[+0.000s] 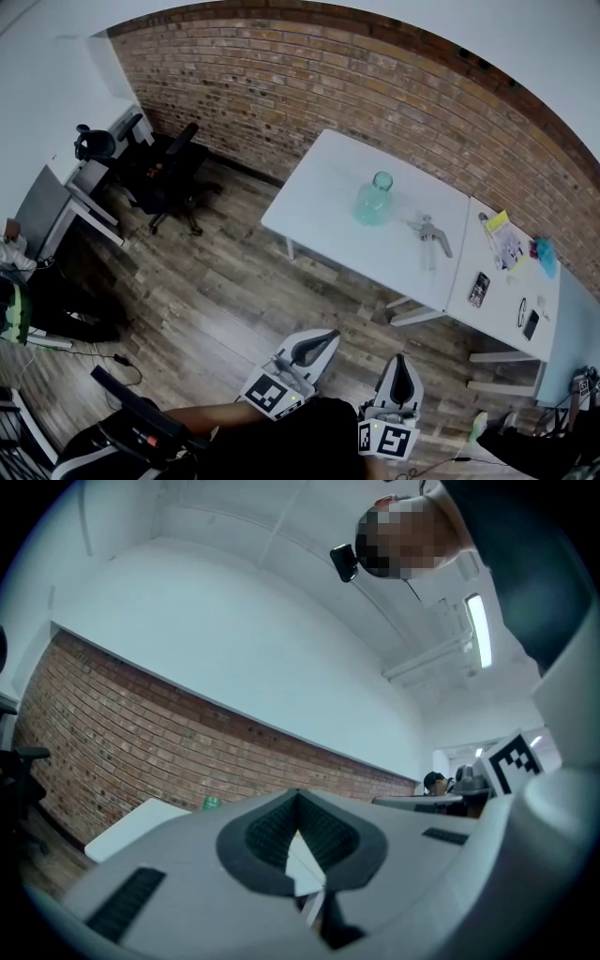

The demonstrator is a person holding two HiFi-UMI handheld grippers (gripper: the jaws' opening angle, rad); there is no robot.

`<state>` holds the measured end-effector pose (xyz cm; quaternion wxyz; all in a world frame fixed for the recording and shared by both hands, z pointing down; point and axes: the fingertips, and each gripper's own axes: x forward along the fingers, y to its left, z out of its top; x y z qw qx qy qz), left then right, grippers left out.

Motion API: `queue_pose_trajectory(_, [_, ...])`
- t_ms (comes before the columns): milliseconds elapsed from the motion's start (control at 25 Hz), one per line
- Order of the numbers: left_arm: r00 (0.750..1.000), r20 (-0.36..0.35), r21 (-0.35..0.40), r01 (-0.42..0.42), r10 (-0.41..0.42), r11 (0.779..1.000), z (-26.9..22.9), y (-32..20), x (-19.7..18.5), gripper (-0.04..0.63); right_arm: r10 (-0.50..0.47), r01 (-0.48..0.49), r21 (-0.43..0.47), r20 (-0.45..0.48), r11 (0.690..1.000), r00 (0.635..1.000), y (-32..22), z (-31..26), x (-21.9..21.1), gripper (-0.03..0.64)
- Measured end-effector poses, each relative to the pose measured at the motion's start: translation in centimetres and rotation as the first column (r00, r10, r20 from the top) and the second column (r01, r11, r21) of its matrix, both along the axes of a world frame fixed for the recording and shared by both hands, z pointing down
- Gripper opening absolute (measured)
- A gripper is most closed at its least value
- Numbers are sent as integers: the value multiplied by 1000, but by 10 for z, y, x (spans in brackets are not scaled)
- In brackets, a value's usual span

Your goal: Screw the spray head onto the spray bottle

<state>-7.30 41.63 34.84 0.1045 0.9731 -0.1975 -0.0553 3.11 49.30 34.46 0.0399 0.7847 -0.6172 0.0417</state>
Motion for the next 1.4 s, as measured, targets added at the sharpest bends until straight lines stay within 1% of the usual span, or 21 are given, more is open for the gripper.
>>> queue_pose_trajectory(40, [1000,0,-6,5,-5,1000,1,-1,-2,0,-5,5,-3,0,1000,1000,-2,1,-2,8])
queue_pose_trajectory(200, [999,9,8,33,-33,999,7,-9,-10,0,-25,25,-5,4,1000,1000,-9,3,-10,8])
queue_pose_trajectory(440, [997,37,-7,71,-71,997,12,-21,-14,0,-56,56,-19,28,998,998,-21,7,-10,8])
queue_pose_trajectory(520, [996,37,-13,86,-85,996,13,-22,-13,0,-73,74,-21,35,997,997,-24,10,-9,8])
queue_pose_trajectory(680, [992,47,-7,121,-120,993,12,-28,-8,0,-88,89,-5,46,996,995,-33,11,3,8])
queue_pose_trajectory(840, [986,50,14,161,-161,987,5,-44,9,0,-68,68,7,36,998,997,-43,7,33,8])
queue_pose_trajectory(960, [985,44,11,166,-167,986,4,-51,27,0,-62,62,8,43,998,997,-51,7,55,8])
queue_pose_trajectory(1120, [987,14,12,159,-159,987,-9,-58,60,0,-68,68,11,47,998,997,-63,7,88,8])
queue_pose_trajectory(1400, [986,15,36,166,-167,985,-11,-81,124,0,-80,80,11,54,997,995,-84,6,150,8])
